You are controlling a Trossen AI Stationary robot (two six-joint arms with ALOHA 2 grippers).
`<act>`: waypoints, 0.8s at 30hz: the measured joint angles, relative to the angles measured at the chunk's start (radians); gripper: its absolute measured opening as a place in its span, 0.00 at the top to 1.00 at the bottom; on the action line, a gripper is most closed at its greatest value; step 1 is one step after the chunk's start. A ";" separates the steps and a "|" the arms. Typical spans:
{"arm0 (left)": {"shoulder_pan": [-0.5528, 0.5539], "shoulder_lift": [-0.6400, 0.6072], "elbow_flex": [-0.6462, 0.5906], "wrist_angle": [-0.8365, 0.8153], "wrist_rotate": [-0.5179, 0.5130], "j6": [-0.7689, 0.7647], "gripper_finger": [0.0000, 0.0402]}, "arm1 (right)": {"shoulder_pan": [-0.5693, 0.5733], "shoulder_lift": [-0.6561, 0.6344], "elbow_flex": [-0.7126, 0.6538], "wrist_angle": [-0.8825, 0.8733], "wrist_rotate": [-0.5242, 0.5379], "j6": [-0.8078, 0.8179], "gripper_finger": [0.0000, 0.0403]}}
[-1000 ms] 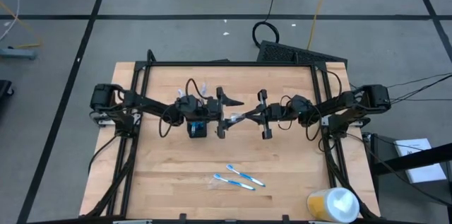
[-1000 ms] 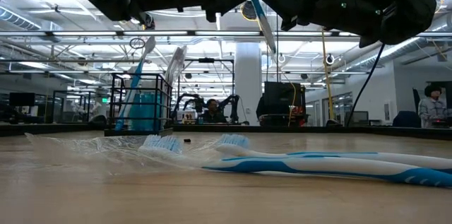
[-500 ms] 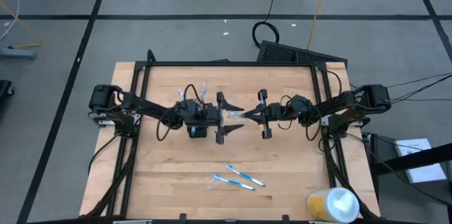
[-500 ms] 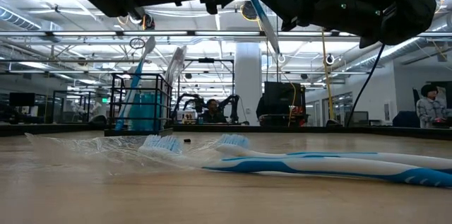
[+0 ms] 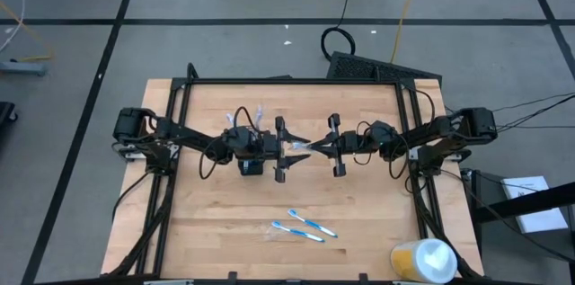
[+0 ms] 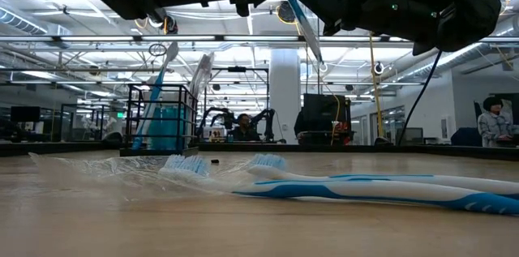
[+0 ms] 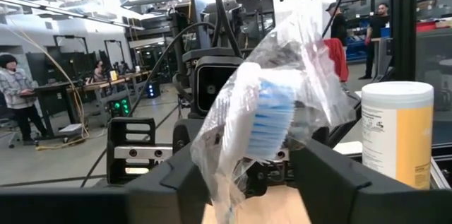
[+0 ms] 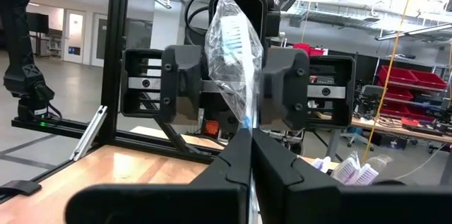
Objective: Pick & Place toothbrushing station
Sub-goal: Put the blue toothbrush into the black organizer
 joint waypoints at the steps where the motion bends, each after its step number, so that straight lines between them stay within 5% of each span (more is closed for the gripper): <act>1: 0.000 0.000 0.000 0.000 0.000 -0.001 0.56 | 0.000 0.000 0.000 0.000 0.000 0.000 1.00; 12: 0.000 0.000 0.000 0.000 0.000 -0.009 0.76 | 0.000 0.000 0.000 0.000 -0.001 0.000 1.00; 24: 0.000 0.000 0.000 0.002 -0.005 -0.084 0.78 | 0.000 0.000 0.000 -0.001 -0.001 0.000 1.00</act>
